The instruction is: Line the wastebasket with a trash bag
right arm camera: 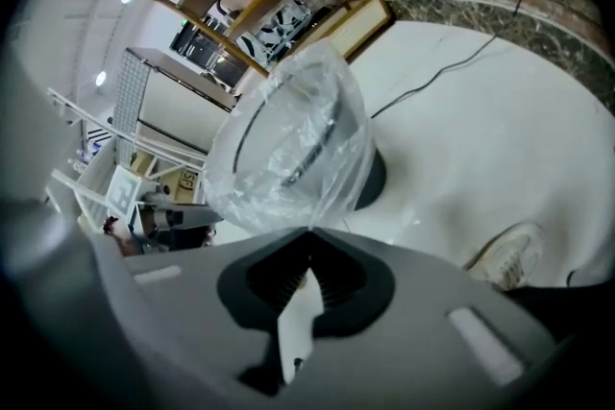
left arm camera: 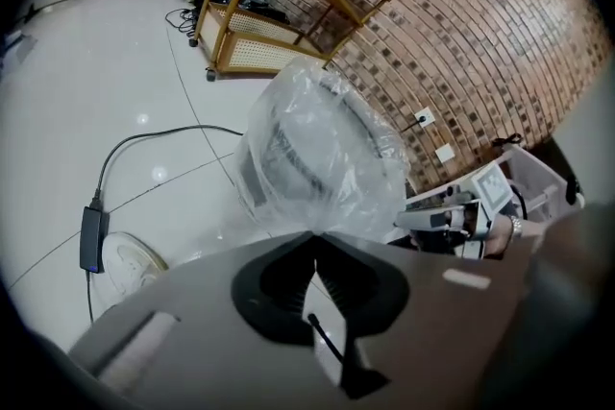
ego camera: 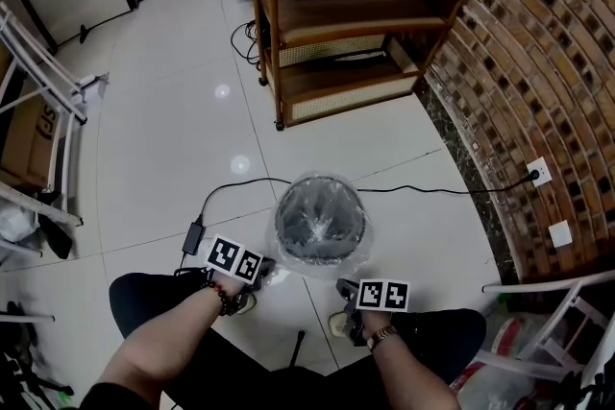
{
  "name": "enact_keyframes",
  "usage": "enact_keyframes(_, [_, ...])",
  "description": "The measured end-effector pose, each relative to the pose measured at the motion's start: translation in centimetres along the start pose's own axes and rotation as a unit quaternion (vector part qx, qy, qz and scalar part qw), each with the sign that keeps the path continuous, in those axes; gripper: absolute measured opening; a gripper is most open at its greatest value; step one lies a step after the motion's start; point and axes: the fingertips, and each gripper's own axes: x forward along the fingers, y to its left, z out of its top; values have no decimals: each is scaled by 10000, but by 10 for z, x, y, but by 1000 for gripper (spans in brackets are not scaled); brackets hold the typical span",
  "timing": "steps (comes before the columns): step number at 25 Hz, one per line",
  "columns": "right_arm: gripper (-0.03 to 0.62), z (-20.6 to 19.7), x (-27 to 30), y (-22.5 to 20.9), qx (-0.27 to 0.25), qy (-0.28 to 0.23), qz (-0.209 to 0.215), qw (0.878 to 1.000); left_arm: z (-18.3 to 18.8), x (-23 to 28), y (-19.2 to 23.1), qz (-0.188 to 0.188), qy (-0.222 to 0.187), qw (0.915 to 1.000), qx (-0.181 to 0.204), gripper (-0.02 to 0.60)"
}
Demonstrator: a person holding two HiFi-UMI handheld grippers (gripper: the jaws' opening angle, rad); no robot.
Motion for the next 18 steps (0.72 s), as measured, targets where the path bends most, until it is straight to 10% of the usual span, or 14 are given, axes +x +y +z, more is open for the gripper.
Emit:
enact_keyframes(6, [3, -13, 4, -1, -166, 194, -146, 9996, -6, 2, 4, 115, 174, 9998, -37, 6])
enact_keyframes(12, [183, 9, 3, -16, -292, -66, -415, 9987, -5, 1, 16, 372, 237, 9990, -25, 293])
enact_keyframes(18, [196, 58, -40, -5, -895, -820, -711, 9901, 27, -25, 5, 194, -342, 9992, -90, 322])
